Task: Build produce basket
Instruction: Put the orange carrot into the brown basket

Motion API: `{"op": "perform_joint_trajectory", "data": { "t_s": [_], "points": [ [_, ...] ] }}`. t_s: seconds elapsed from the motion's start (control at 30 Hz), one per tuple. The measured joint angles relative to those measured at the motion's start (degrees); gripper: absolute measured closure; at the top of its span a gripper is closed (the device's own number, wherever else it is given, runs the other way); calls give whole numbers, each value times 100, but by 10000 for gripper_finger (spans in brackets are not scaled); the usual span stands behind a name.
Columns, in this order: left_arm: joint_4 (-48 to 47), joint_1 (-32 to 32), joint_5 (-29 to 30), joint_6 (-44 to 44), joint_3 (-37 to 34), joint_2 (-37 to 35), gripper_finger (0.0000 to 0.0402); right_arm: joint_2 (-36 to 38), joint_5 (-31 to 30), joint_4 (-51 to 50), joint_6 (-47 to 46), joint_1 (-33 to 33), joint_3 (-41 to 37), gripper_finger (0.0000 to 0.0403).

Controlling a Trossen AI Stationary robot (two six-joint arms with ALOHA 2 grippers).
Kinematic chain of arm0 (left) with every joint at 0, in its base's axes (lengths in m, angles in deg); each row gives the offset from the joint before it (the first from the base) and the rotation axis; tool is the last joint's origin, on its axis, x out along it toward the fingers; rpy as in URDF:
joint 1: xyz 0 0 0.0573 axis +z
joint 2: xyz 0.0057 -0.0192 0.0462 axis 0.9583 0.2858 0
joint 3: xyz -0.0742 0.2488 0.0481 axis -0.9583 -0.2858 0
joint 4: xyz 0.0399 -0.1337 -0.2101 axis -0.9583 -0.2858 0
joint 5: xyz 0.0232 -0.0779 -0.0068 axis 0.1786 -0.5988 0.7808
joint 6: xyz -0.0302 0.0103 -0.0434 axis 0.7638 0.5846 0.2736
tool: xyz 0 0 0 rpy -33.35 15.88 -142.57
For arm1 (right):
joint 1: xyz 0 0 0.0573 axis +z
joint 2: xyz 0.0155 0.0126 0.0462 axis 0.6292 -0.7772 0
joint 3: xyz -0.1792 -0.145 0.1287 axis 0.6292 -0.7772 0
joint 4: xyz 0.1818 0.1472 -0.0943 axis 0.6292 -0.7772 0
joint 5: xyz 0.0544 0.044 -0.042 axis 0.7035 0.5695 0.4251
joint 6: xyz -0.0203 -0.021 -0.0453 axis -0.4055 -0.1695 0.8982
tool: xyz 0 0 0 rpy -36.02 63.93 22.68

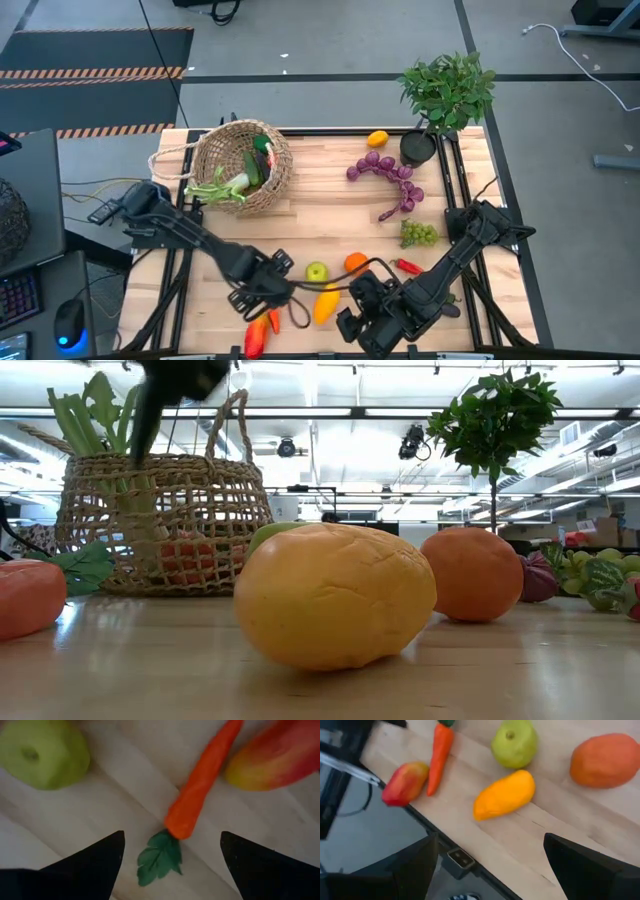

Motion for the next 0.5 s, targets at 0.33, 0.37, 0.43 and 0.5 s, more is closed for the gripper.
{"op": "perform_joint_trajectory", "data": {
  "t_s": [0.33,0.37,0.43,0.5],
  "points": [
    [279,61,-775,-908,0,691,65,0,-85,-34,-426,376,2,40],
    [279,63,-810,-976,0,761,65,0,-88,-48,-477,416,2,41],
    [286,66,-822,-1064,0,883,65,0,-174,-67,-575,483,2,43],
    [312,66,-820,-1139,0,1019,65,-2,-239,-111,-652,531,2,46]
  ]
}}
